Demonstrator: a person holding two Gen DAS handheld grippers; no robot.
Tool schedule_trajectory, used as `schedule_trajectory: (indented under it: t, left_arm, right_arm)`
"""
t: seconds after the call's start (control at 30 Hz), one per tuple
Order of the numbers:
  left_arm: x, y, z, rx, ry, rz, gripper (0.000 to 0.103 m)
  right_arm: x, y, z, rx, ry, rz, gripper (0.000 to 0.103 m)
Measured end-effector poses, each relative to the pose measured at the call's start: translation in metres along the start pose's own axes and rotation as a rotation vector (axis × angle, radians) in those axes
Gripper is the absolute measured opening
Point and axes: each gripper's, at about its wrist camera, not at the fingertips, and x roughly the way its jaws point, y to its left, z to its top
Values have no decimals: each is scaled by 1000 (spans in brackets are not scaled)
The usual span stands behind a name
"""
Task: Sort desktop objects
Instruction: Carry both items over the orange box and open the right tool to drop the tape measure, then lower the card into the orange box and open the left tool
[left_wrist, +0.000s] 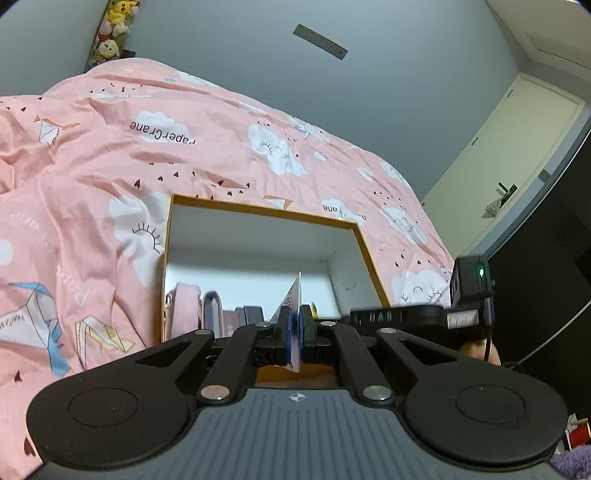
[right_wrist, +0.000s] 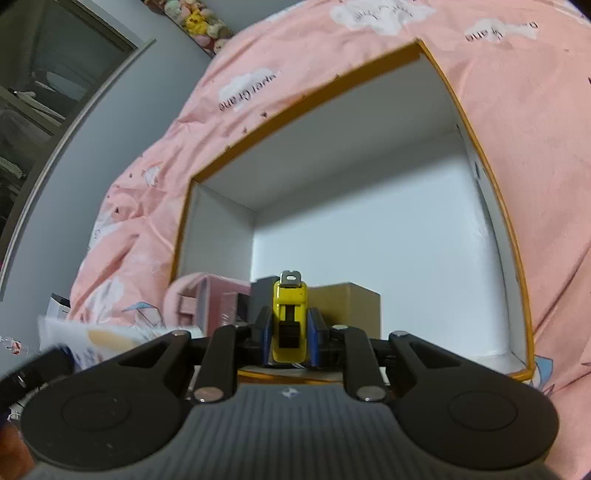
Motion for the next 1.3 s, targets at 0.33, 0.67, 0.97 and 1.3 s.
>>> schedule_trajectory:
  t: [0.33, 0.67, 0.97, 1.3]
  left_arm:
    - [18, -2, 14, 13, 9, -5, 3]
    - [34, -2, 18, 13, 30, -5, 3]
    - [68, -27, 25, 21, 89, -98, 3]
    - [124, -62, 11, 84, 243, -42, 3]
  right_arm:
    - [12, -2, 12, -92, 106, -166, 24]
    - [20, 0, 14, -136, 170, -136, 21]
    - [-47, 10, 24, -282, -44, -231, 32]
    - [-51, 7, 19, -465, -77, -337, 32]
